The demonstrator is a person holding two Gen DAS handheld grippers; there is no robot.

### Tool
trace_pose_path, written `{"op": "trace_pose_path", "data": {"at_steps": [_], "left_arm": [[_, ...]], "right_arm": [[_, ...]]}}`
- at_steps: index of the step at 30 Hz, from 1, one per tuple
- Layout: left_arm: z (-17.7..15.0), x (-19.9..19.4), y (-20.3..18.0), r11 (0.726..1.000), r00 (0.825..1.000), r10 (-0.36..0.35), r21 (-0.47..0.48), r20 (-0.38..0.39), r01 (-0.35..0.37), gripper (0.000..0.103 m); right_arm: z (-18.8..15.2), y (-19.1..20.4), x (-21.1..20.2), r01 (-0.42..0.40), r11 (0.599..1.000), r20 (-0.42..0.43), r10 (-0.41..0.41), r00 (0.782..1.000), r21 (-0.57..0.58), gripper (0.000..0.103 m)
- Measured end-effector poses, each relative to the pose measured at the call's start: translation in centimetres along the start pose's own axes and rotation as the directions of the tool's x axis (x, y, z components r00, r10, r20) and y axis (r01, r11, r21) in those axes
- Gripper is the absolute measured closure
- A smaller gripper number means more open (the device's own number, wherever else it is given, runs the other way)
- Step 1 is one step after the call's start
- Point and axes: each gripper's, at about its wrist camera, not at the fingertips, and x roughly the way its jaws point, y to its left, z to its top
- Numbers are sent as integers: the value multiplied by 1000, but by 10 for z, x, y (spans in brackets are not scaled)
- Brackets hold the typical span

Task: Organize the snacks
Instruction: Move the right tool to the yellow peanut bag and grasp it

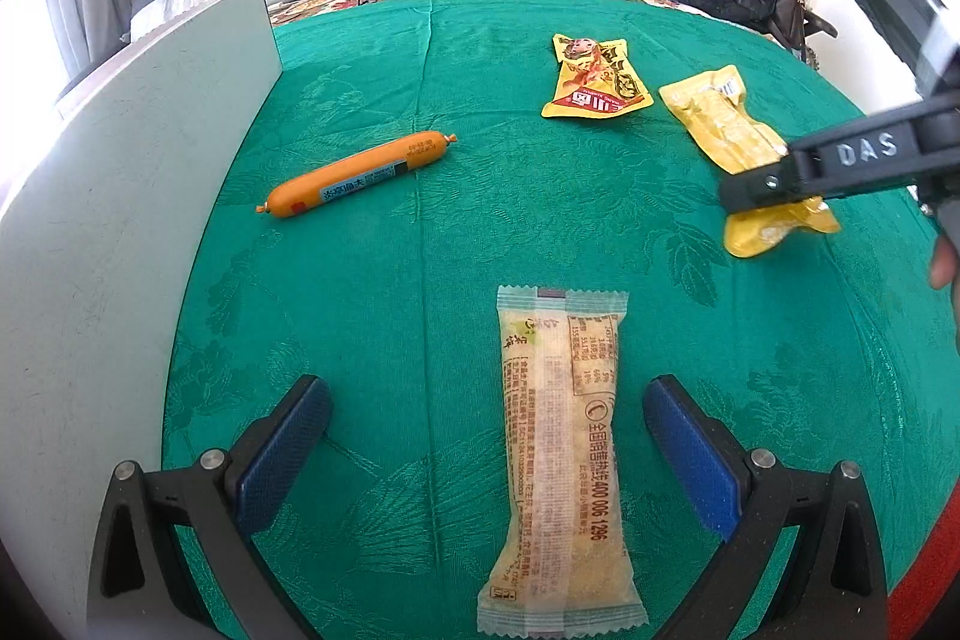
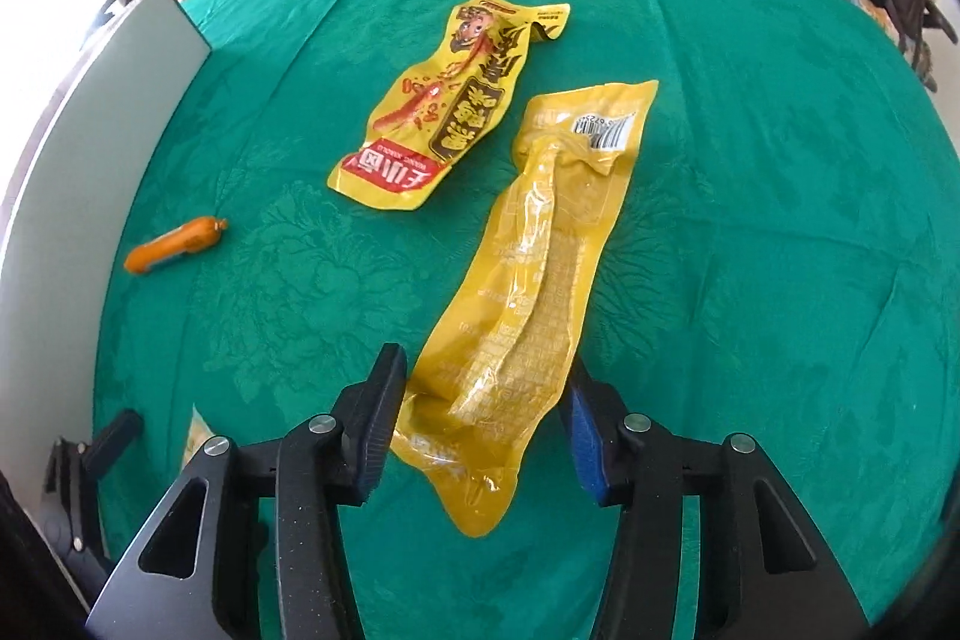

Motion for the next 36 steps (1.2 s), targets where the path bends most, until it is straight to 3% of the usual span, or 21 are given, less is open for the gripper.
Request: {"op": "trace_pose_path", "data": {"at_steps": [2, 5, 7, 8, 10, 11, 15, 17, 19, 20, 22, 24, 36], "left_arm": [[0, 0, 0, 1000, 1000, 0, 0, 0, 0, 0], [0, 0, 0, 1000, 1000, 0, 0, 1, 0, 0], [0, 0, 0, 1000, 1000, 0, 0, 0, 0, 0], [0, 0, 0, 1000, 1000, 0, 0, 0, 0, 0], [0, 0, 0, 1000, 1000, 0, 0, 1, 0, 0], [0, 0, 0, 1000, 1000, 1, 0, 1, -1, 0], [0, 0, 0, 1000, 1000, 1, 0, 1, -1, 0], [0, 0, 0, 1000, 1000, 0, 0, 1, 0, 0], [0, 0, 0, 1000, 1000, 0, 0, 1, 0, 0], [0, 0, 0, 1000, 1000, 0, 0, 1, 0, 0], [0, 0, 0, 1000, 1000, 0, 0, 1, 0, 0], [0, 0, 0, 1000, 1000, 0, 0, 1, 0, 0], [-1, 0, 0, 1000, 1000, 0, 0, 2, 0, 0]], "right_arm": [[-15, -21, -8, -88, 996, -7, 88, 996, 4, 54], [-44, -50, -21, -232, 973, 3, 232, 973, 0, 58], [-65, -66, -31, -251, 968, 41, 252, 967, -13, 58], [-75, -73, -36, -231, 972, 67, 233, 970, -31, 56], [-90, -80, -47, -154, 987, 147, 159, 976, -49, 29], [-98, -83, -54, -117, 992, 196, 125, 973, -52, 25], [-122, -99, -77, 15, 999, 415, -35, 909, 51, 26], [-135, -108, -76, 53, 987, 460, -118, 880, 153, 26], [-148, -116, -68, 95, 971, 443, -187, 877, 221, 26], [-153, -120, -61, 103, 968, 406, -191, 894, 228, 25], [-159, -119, -70, 143, 972, 420, -209, 883, 185, 26], [-157, -118, -66, 176, 969, 387, -230, 893, 171, 26], [-160, -120, -61, 198, 966, 389, -249, 887, 169, 24]]}}
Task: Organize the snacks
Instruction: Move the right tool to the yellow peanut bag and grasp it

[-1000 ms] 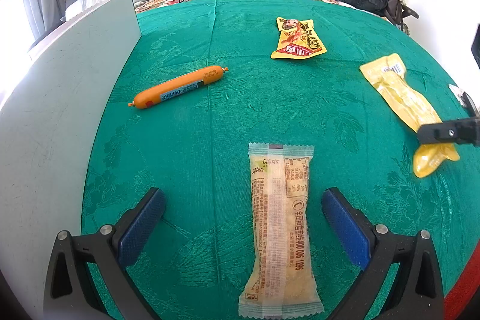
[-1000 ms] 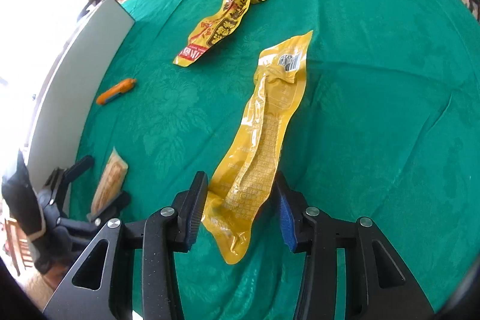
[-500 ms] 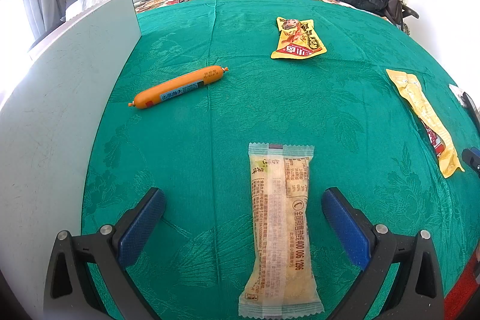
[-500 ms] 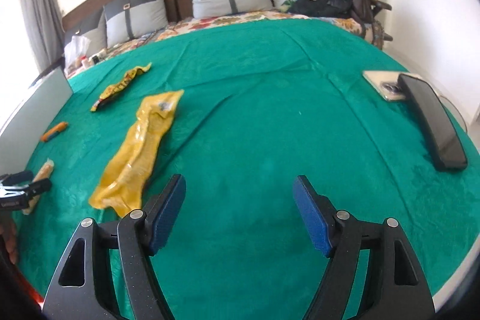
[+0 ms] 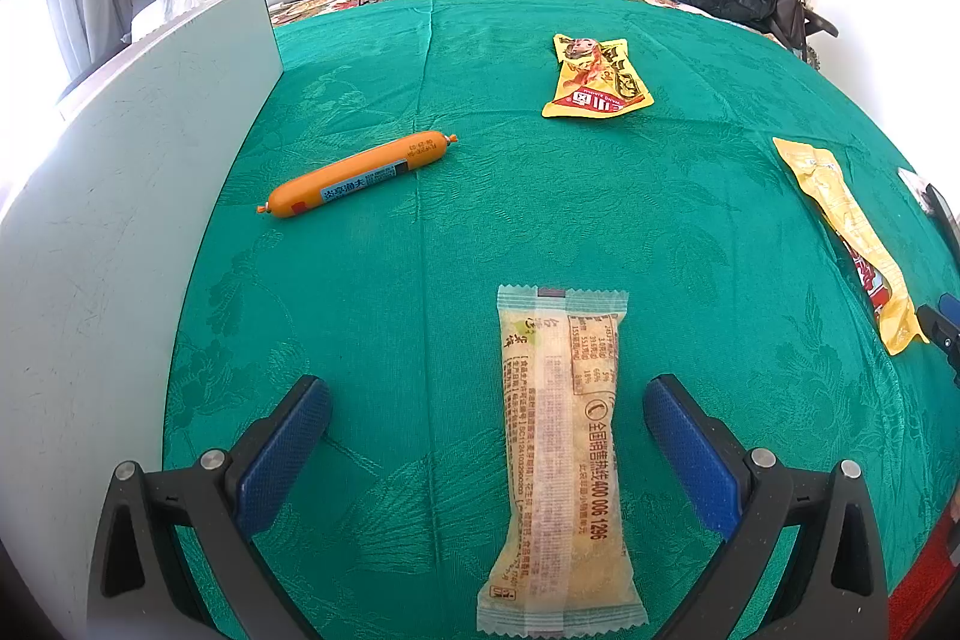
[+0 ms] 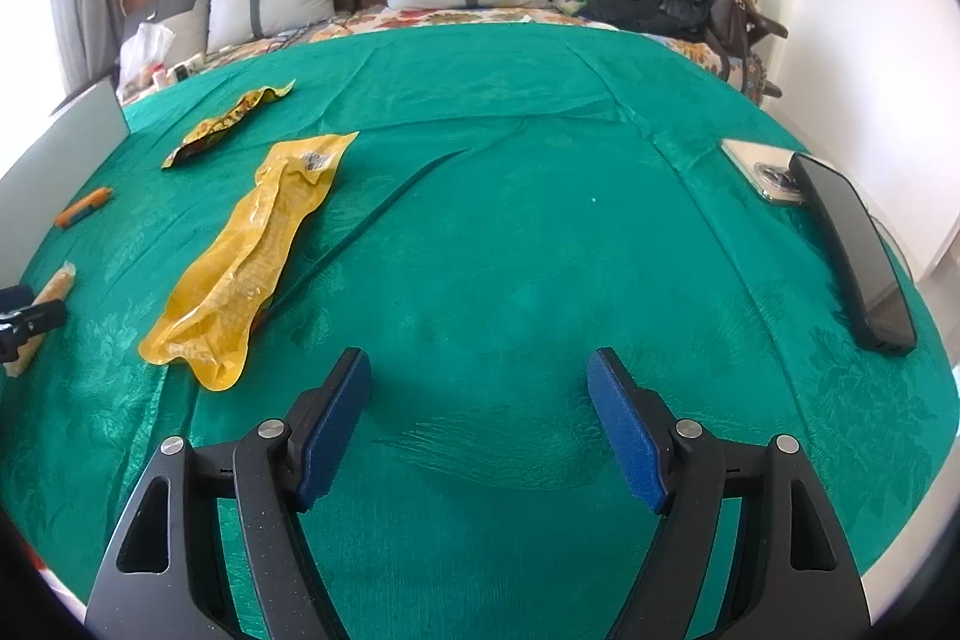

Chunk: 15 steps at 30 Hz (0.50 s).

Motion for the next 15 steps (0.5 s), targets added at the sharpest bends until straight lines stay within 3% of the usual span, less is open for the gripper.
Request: {"op": "trace_pose_path", "data": {"at_steps": [15], "left_arm": [[0, 0, 0, 1000, 1000, 0, 0, 1, 0, 0]], "right_arm": [[0, 0, 0, -2, 1000, 1, 2, 1000, 0, 24]]}}
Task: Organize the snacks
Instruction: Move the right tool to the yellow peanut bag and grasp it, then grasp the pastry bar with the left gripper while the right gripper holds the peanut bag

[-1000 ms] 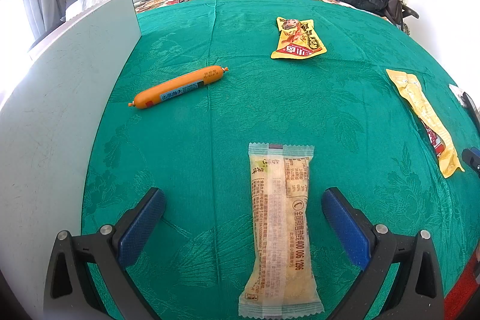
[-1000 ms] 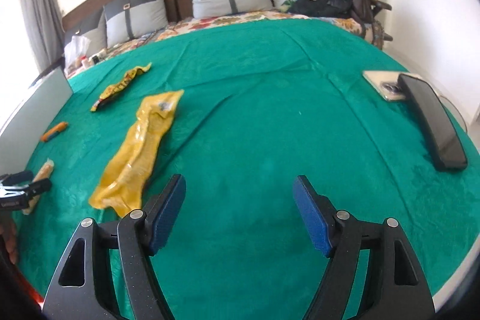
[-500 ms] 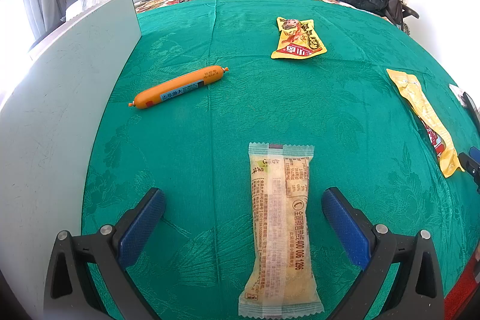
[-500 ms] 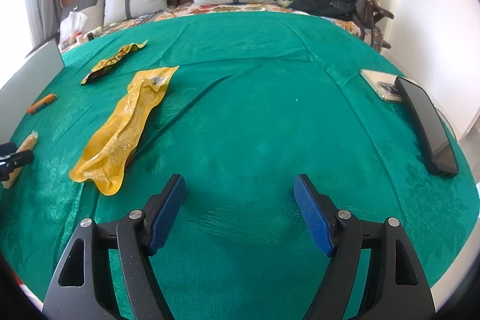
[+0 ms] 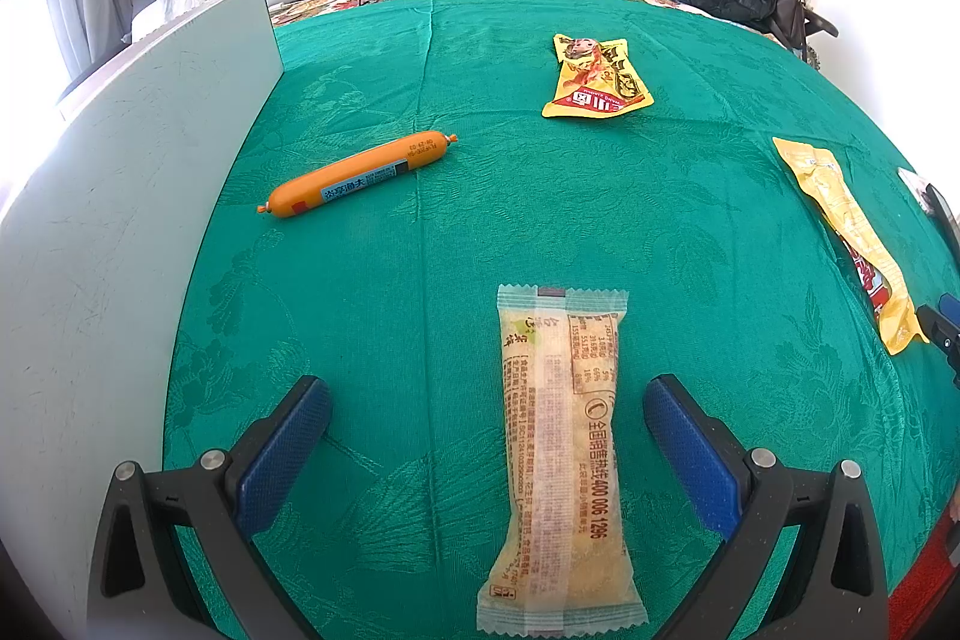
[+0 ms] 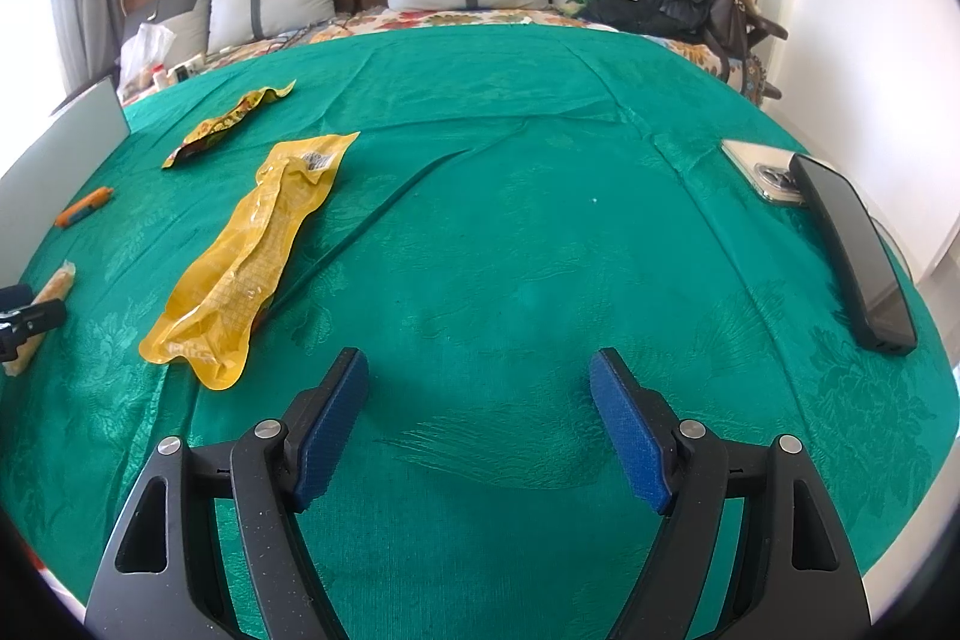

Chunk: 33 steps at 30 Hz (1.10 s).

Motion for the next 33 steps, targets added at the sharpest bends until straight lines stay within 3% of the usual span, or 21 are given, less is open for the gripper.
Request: {"op": "trace_pose_path", "data": {"at_steps": [4, 7, 10, 13, 16, 18, 20, 21, 22, 23, 24, 26, 27, 29, 31, 33], "left_arm": [[0, 0, 0, 1000, 1000, -1, 0, 0, 1, 0], [0, 0, 0, 1000, 1000, 0, 0, 0, 0, 0], [0, 0, 0, 1000, 1000, 0, 0, 1, 0, 0], [0, 0, 0, 1000, 1000, 0, 0, 1, 0, 0], [0, 0, 0, 1000, 1000, 0, 0, 1, 0, 0], [0, 0, 0, 1000, 1000, 0, -1, 1, 0, 0], [-1, -1, 1, 1000, 1000, 4, -8, -6, -4, 0], [-2, -3, 0, 1000, 1000, 8, -19, -23, -8, 0], [-3, -6, -1, 1000, 999, 7, -24, -45, -8, 1], [-4, -9, -2, 1000, 998, 1, -22, -56, -2, 10], [-7, -16, -5, 1000, 999, -15, -14, -44, 15, 19], [-11, -24, -11, 999, 999, -24, 27, -28, 25, 84], [-11, -27, -11, 999, 999, -38, 32, -32, 39, 84], [-12, -29, -2, 992, 991, -124, -42, -42, 122, 86], [-16, -34, 10, 966, 976, -215, -153, -25, 209, 86], [-17, -42, 20, 929, 957, -289, -242, 1, 281, 86]], "right_arm": [[4, -2, -1, -8, 1000, -15, 9, 1000, 27, 24], [20, 0, -5, -50, 992, -26, 53, 998, 120, 23], [42, 24, -7, -120, 986, -24, 124, 992, 119, 23], [63, 58, 12, -170, 982, -117, 179, 977, 78, 23], [67, 89, 48, -139, 990, -272, 132, 953, -6, 21], [66, 109, 52, -82, 986, -247, 43, 968, -147, 21], [67, 110, 53, -83, 984, -256, 42, 966, -154, 22], [68, 105, 54, -98, 988, -281, 61, 958, -121, 24], [68, 99, 52, -91, 991, -282, 59, 958, -101, 40], [69, 95, 48, -89, 991, -282, 57, 958, -101, 52], [68, 92, 47, -89, 991, -304, 54, 951, -102, 56], [66, 83, 40, -132, 990, -335, 109, 936, -48, 57], [64, 79, 36, -159, 987, -340, 148, 929, -6, 58], [57, 68, 25, -238, 964, -329, 265, 906, 120, 59], [46, 59, 15, -321, 910, -289, 391, 874, 261, 59], [37, 54, 8, -363, 861, -254, 463, 849, 356, 59]]}}
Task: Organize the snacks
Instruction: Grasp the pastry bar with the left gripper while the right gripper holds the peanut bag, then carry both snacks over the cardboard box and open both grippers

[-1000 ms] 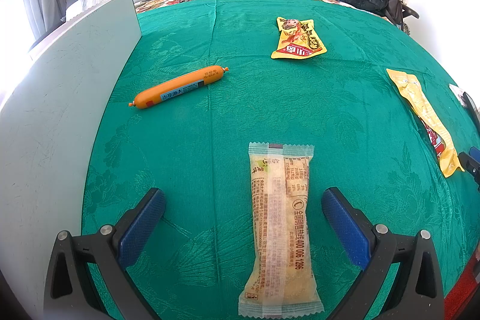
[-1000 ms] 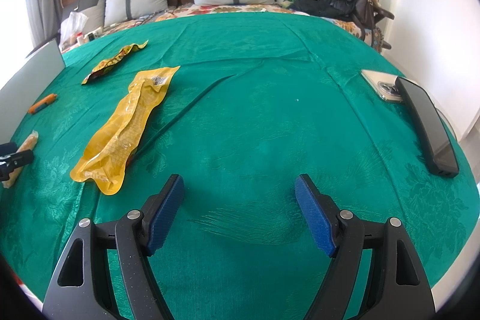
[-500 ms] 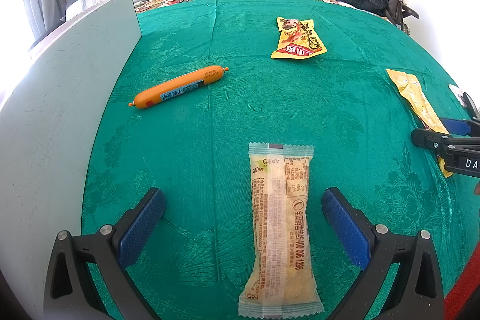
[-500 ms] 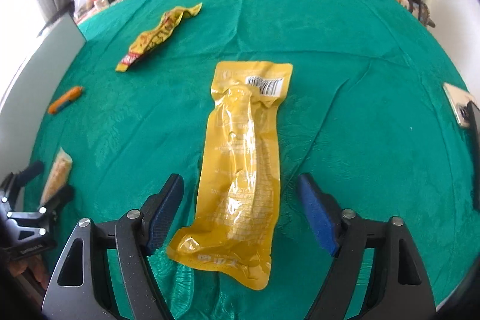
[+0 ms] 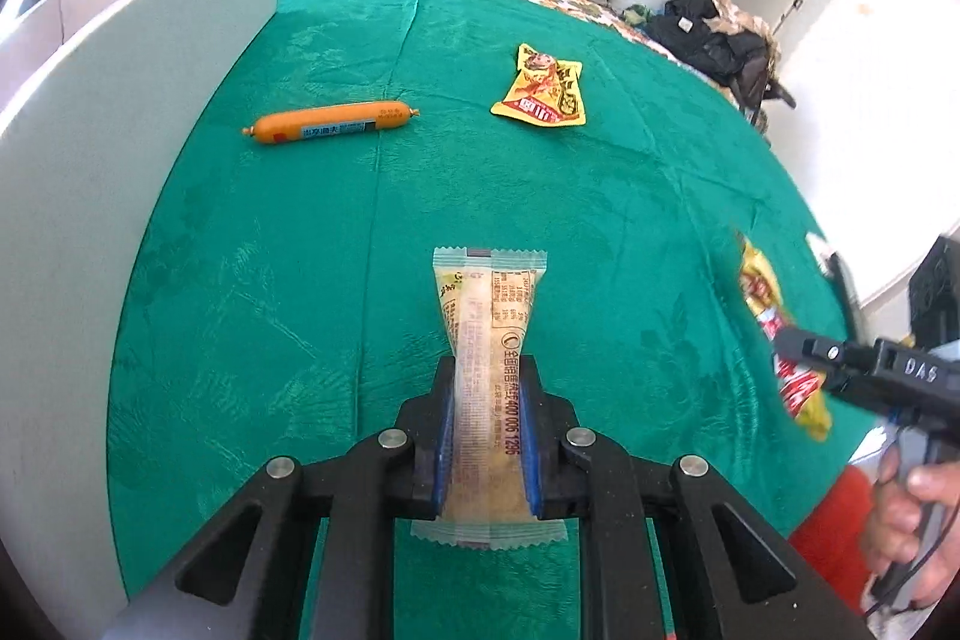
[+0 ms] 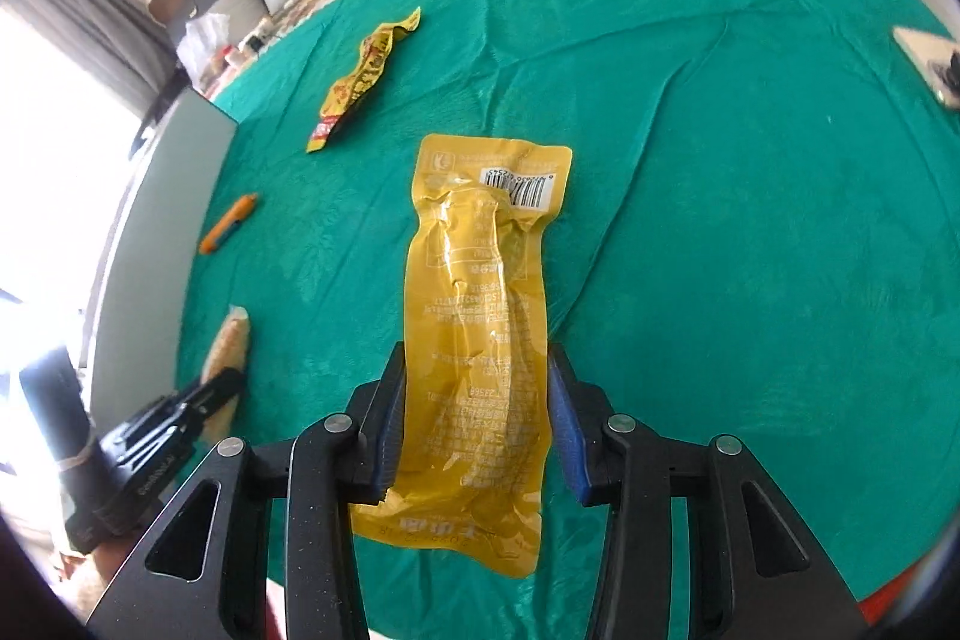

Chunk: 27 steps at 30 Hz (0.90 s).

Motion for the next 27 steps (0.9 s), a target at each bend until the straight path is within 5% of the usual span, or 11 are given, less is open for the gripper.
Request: {"op": "trace_pose_path", "data": {"at_steps": [6, 12, 19, 25, 26, 27], "left_arm": [[14, -51, -2, 988, 990, -127, -83, 58, 132, 86], [30, -127, 13, 991, 980, -107, -64, 165, 119, 85], [46, -204, 97, 986, 955, 120, -144, 270, -83, 85], [40, -213, 183, 927, 919, 327, -264, 222, -266, 85], [36, -210, 193, 908, 904, 376, -275, 203, -315, 82], [32, -206, 201, 888, 891, 418, -290, 179, -358, 67]], "right_arm": [[-5, 16, -6, -67, 996, -2, 68, 998, 52, 59], [-2, 109, -12, -173, 980, -10, 173, 985, -98, 59], [-28, 267, 10, -309, 880, -132, 280, 951, -361, 59], [-53, 375, 46, -345, 784, -189, 289, 939, -515, 57], [-57, 386, 53, -342, 773, -194, 282, 940, -535, 57], [-62, 395, 62, -335, 761, -203, 266, 942, -556, 52]]}}
